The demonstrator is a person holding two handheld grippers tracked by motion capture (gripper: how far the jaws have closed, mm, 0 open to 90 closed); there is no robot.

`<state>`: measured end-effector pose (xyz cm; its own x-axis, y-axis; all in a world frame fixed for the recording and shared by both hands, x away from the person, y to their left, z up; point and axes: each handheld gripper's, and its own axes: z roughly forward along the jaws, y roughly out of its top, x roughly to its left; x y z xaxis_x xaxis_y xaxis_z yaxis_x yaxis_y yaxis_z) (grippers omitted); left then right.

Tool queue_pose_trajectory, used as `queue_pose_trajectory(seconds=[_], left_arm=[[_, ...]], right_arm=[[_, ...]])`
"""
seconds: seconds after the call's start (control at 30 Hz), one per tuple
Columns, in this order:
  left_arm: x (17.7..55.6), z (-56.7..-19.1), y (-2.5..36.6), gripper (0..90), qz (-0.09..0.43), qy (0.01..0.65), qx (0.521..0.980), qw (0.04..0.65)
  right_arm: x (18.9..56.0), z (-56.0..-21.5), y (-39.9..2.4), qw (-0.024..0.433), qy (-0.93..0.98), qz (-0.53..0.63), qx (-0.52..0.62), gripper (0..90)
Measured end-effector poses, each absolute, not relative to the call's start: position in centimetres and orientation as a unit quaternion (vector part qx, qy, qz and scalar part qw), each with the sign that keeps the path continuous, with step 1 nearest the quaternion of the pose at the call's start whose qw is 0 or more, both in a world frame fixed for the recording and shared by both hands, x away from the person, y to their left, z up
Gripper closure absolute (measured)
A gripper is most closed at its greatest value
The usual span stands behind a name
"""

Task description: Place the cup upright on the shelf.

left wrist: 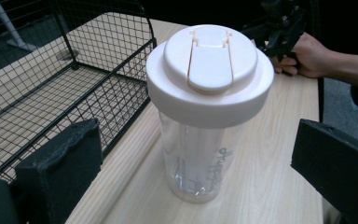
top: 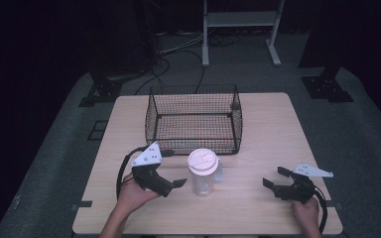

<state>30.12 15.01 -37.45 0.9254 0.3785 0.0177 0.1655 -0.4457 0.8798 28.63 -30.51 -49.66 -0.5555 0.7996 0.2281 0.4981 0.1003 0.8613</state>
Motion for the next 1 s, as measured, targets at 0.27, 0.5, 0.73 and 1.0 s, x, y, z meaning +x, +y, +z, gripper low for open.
queue_pose_trajectory(seconds=[0.27, 0.5, 0.73, 1.0], left_arm=[[30.8, -37.7, 13.3, 0.9, 0.099, 0.154, 0.860, 0.477], [31.5, -38.2, 12.2, 1.0, 0.079, 0.149, 0.875, 0.455], [31.9, -38.4, 11.1, 0.9, 0.074, 0.147, 0.880, 0.445], [32.5, -39.1, 9.6, 0.9, 0.061, 0.148, 0.886, 0.435]], right_arm=[[28.7, -49.7, -30.5, 0.149, 0.726, 0.502, 0.446, 12.9], [28.7, -49.7, -30.5, 0.149, 0.726, 0.501, 0.447, 12.9], [28.7, -49.7, -30.4, 0.148, 0.729, 0.498, 0.445, 12.9], [28.8, -49.7, -30.3, 0.146, 0.731, 0.497, 0.444, 12.9]])
